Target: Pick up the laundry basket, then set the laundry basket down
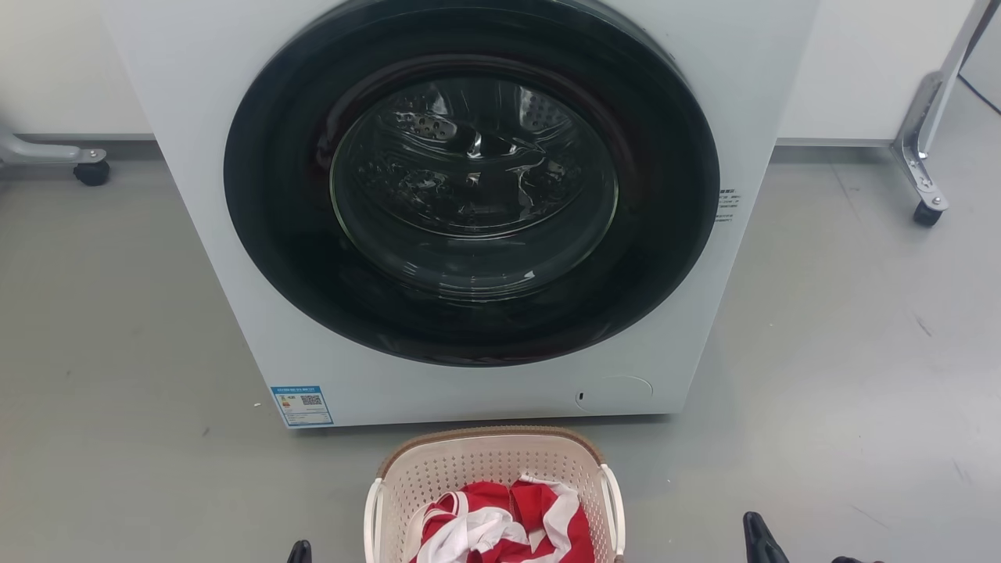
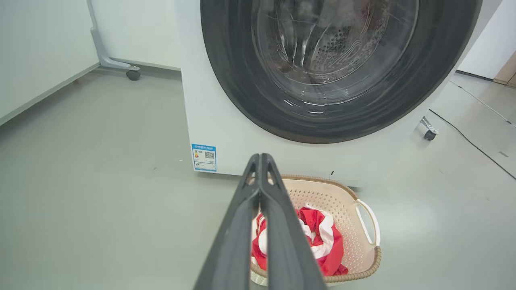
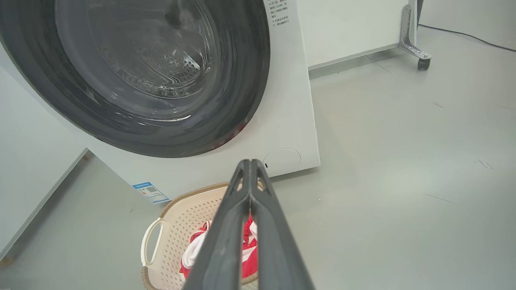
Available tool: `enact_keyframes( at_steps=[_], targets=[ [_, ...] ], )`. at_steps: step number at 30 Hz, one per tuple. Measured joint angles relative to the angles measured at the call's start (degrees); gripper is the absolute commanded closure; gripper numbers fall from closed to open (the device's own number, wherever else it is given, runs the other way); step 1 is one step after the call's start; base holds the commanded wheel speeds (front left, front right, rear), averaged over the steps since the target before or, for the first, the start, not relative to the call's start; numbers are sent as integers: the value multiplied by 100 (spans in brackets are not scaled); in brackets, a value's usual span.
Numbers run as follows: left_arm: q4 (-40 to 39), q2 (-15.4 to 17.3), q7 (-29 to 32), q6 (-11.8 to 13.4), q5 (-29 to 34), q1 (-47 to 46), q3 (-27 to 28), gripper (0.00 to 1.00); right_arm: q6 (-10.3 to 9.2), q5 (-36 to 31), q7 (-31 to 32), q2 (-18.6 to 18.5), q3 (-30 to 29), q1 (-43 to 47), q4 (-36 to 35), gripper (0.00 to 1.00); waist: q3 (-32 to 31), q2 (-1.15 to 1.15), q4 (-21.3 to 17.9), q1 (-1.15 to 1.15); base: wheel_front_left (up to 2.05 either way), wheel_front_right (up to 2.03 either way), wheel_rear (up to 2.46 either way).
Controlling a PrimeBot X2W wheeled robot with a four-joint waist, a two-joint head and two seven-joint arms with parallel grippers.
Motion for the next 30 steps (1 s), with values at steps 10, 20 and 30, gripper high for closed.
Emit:
enact_keyframes(
  at_steps=[10, 20, 30],
  targets=[
    [57, -11, 252, -148, -922, -102, 181, 100, 138, 815, 250, 27, -288, -27, 16, 100, -3, 0, -4, 0, 0, 0, 0],
    [114, -19, 495, -294, -1892, -243, 382, 100, 280, 1653, 500, 62, -604, -119, 40, 100, -5, 0, -9, 0, 0, 0, 0],
    [188, -32, 708, -450, -2713, -363, 558, 100, 438, 2416, 717, 81, -882, -151, 62, 100, -7, 0, -13, 0, 0, 0, 0]
  ],
)
